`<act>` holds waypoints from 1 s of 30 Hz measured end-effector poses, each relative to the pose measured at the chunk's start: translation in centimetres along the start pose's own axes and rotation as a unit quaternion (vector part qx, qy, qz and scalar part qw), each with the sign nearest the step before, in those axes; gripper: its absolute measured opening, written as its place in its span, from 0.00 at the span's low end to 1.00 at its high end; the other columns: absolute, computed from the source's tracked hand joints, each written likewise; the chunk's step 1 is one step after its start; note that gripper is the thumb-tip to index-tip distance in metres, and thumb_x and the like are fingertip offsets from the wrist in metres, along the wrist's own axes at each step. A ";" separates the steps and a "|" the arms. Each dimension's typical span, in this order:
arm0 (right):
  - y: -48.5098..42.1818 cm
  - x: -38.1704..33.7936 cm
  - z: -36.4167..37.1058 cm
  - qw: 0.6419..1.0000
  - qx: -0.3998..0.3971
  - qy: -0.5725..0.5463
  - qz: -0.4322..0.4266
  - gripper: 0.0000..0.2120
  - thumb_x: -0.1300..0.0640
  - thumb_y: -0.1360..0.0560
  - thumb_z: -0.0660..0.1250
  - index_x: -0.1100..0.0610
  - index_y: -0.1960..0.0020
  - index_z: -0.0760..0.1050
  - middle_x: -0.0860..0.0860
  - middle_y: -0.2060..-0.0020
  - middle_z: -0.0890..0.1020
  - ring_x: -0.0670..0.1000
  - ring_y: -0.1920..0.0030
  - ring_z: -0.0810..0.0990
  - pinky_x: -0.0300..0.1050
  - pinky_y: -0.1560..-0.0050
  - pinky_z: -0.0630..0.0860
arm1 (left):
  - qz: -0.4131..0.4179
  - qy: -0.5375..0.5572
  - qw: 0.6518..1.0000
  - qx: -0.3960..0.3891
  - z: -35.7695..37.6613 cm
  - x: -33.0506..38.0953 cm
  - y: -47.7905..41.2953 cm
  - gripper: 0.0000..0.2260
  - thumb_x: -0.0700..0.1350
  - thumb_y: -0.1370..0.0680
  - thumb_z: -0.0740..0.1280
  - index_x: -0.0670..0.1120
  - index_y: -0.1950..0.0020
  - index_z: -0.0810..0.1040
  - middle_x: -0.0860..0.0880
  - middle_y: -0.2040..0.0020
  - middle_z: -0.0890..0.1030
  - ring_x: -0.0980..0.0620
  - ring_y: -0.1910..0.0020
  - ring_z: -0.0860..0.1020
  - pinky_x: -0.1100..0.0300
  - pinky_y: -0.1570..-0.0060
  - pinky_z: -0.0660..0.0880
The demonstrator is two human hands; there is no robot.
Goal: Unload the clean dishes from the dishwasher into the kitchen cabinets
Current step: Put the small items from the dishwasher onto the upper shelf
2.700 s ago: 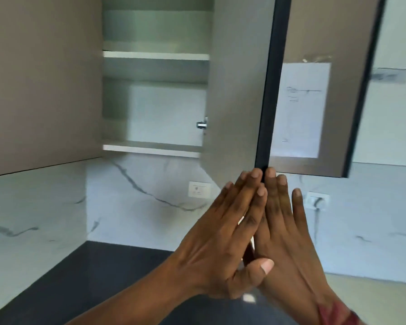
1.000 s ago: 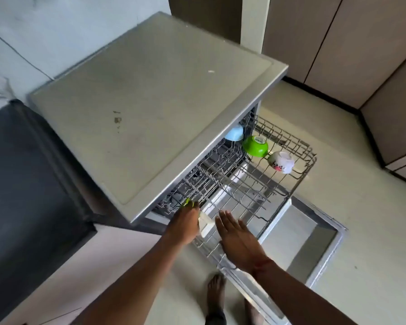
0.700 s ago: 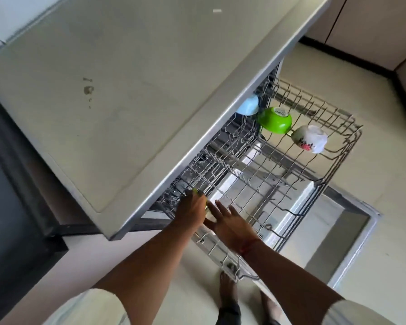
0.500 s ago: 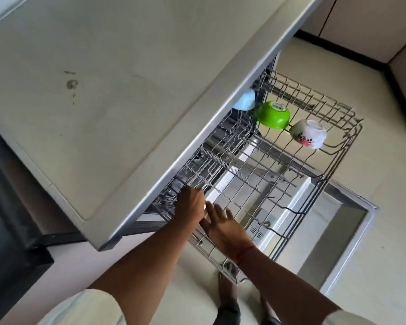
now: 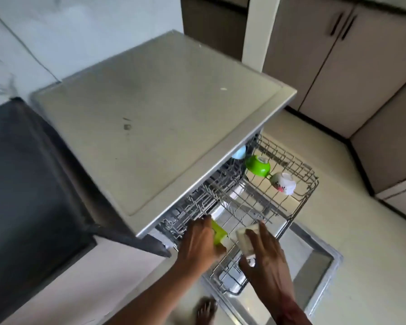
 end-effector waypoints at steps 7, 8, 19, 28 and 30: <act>5.6 -8.7 -13.1 0.989 0.090 -0.011 -0.114 0.33 0.52 0.33 0.75 0.56 0.31 0.71 0.62 0.28 0.69 0.62 0.34 0.74 0.57 0.37 0.72 | 0.101 -0.036 0.989 0.104 -13.5 5.2 13.8 0.38 0.60 0.22 0.61 0.47 0.20 0.45 0.46 0.29 0.63 0.48 0.32 0.63 0.57 0.33 0.66; 6.6 -10.7 -14.7 0.986 0.094 -0.015 -0.137 0.32 0.52 0.33 0.75 0.56 0.30 0.72 0.62 0.29 0.69 0.63 0.35 0.75 0.57 0.39 0.74 | 0.115 -0.056 0.983 0.133 -16.2 6.0 16.3 0.37 0.58 0.22 0.60 0.45 0.20 0.47 0.44 0.30 0.65 0.46 0.34 0.66 0.55 0.34 0.68; 19.1 -41.5 -28.0 0.893 0.137 -0.065 -0.424 0.28 0.49 0.30 0.70 0.59 0.32 0.75 0.62 0.31 0.73 0.62 0.39 0.79 0.53 0.49 0.80 | -0.006 -0.055 0.910 0.410 -40.1 -1.9 47.5 0.28 0.58 0.18 0.54 0.47 0.21 0.58 0.44 0.28 0.62 0.50 0.33 0.65 0.58 0.36 0.69; 31.4 -70.8 -27.9 0.795 0.158 -0.140 -0.569 0.30 0.39 0.25 0.58 0.51 0.27 0.68 0.55 0.27 0.68 0.56 0.35 0.77 0.46 0.43 0.77 | -0.119 -0.154 0.818 0.541 -56.3 -15.9 69.3 0.29 0.49 0.19 0.59 0.45 0.21 0.54 0.43 0.22 0.57 0.47 0.24 0.55 0.58 0.28 0.58; 32.2 -76.4 -27.6 0.784 0.164 -0.155 -0.578 0.29 0.40 0.23 0.58 0.50 0.25 0.65 0.55 0.25 0.65 0.56 0.35 0.77 0.47 0.41 0.76 | -0.123 -0.193 0.812 0.537 -59.8 -19.0 71.4 0.29 0.47 0.19 0.61 0.44 0.21 0.54 0.42 0.23 0.57 0.44 0.24 0.55 0.55 0.27 0.59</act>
Point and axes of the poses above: each hand's wrist, its own y-axis away from the middle knuckle, its own z-axis out of the palm, x = y × z, the point moved 10 cm from there along -y, towards the middle knuckle
